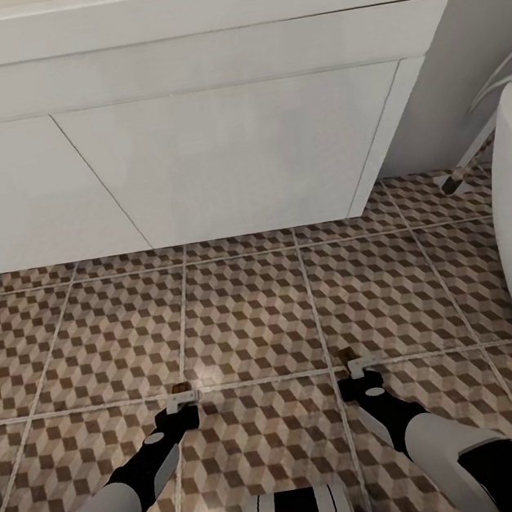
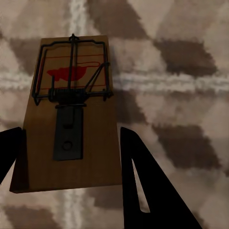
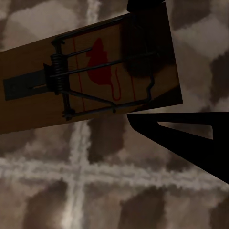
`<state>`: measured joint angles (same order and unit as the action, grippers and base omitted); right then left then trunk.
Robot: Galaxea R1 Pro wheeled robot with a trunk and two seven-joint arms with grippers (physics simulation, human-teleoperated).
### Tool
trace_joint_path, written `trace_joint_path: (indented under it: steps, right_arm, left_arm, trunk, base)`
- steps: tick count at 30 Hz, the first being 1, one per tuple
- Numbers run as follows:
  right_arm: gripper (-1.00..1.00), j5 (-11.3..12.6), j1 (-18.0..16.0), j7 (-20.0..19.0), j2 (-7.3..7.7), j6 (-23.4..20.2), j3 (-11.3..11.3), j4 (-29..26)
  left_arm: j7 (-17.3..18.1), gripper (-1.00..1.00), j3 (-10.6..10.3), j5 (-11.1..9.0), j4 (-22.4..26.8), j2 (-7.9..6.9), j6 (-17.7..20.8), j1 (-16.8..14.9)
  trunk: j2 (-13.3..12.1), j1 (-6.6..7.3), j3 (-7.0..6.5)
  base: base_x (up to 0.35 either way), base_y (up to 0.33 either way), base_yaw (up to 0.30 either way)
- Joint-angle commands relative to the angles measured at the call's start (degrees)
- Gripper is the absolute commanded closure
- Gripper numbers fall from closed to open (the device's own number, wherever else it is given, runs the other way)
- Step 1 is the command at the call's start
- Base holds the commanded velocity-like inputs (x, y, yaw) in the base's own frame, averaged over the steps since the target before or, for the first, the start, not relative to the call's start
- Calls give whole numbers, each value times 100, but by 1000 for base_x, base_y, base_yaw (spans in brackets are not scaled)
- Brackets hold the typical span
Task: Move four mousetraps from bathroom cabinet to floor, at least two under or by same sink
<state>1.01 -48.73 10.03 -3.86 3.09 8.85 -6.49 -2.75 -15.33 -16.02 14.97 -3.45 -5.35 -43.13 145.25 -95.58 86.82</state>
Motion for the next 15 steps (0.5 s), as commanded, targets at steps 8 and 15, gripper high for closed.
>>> trace_joint_path:
  steps: [8, 15]
  right_arm:
    - [100, 22, -2, 25, -8, 98, 37, 7]
    - [100, 20, -1, 25, -9, 234, 31, 7]
  left_arm:
    - [-51, 100, -95, -9, 18, -16, -69, -2]
    - [-59, 100, -89, -12, -50, -37, -744, -2]
  trunk:
    - [1, 1, 3]
    - [1, 1, 3]
  base:
    - [0, 0, 0]
    - [0, 0, 0]
